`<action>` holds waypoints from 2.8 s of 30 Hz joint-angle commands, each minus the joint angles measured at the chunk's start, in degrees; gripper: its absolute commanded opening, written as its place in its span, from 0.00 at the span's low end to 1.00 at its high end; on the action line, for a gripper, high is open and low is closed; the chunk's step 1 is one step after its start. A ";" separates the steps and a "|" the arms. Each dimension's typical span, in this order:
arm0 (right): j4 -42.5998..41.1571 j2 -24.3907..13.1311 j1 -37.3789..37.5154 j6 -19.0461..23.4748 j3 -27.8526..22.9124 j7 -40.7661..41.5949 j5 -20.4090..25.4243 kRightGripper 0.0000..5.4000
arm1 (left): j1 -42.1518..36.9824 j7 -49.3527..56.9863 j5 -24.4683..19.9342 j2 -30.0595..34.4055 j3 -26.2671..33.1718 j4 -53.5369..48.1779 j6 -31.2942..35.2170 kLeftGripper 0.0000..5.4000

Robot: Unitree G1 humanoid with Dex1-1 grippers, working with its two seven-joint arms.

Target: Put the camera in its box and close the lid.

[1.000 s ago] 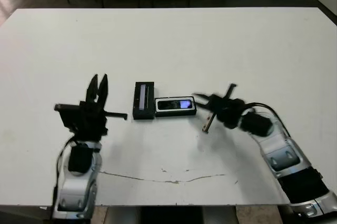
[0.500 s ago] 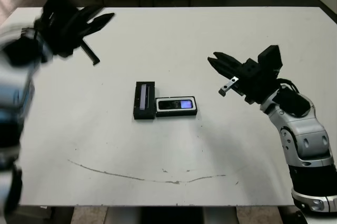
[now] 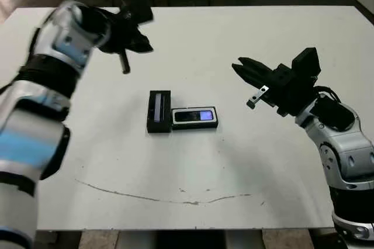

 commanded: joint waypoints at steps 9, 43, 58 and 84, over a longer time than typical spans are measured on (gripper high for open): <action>1.48 -0.83 1.96 -2.01 0.24 1.09 0.63 0.00 | 11.07 20.48 7.46 -4.31 -2.65 2.89 -12.27 0.00; 1.81 -1.38 4.32 -2.77 0.88 1.29 0.00 0.00 | -2.86 -11.36 16.06 -7.70 -10.48 13.32 -7.43 0.00; 2.39 -1.50 3.76 -2.79 1.26 1.54 0.28 0.00 | 4.40 -17.78 13.78 -4.03 -8.58 0.03 -3.82 0.00; 1.98 -1.79 3.96 -2.89 1.81 1.48 -0.62 0.00 | 9.18 -19.11 10.62 1.02 -6.27 -13.64 -3.02 0.00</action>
